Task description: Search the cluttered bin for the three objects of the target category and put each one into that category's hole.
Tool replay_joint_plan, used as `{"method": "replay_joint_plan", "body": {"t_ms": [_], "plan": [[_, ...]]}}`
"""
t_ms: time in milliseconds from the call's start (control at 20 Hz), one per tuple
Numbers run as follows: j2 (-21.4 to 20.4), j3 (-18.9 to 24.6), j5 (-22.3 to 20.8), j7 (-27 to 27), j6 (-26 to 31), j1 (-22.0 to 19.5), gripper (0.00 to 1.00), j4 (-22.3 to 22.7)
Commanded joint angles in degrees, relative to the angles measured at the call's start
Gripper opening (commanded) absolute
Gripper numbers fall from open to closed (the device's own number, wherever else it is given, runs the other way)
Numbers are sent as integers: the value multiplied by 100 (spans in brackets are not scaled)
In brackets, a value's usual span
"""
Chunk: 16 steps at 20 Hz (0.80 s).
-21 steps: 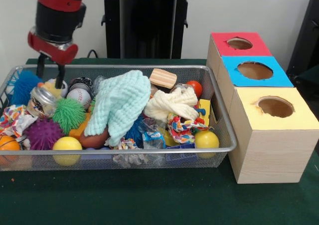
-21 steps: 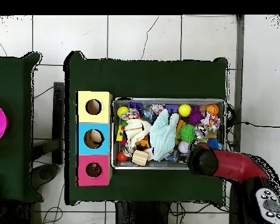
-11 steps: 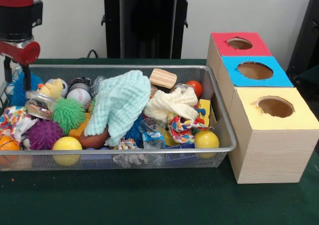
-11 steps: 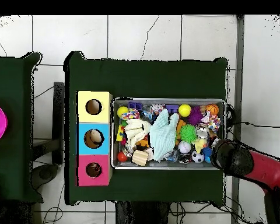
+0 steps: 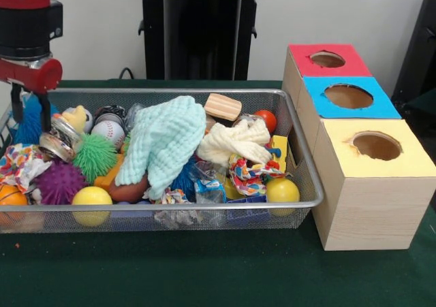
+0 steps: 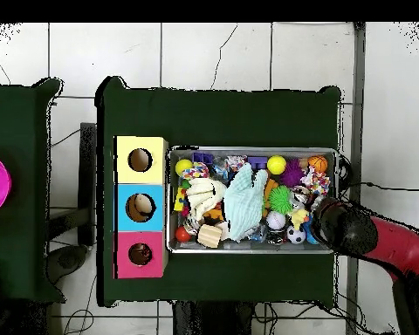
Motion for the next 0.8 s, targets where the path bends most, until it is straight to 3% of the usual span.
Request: {"method": "replay_joint_plan", "body": {"t_ms": [50, 450, 800], "plan": [[-124, 513, -345, -792, 317, 253, 100, 360], [-302, 462, -156, -613, 491, 338, 100, 534], [-770, 561, 93, -725, 783, 172, 100, 946]]}}
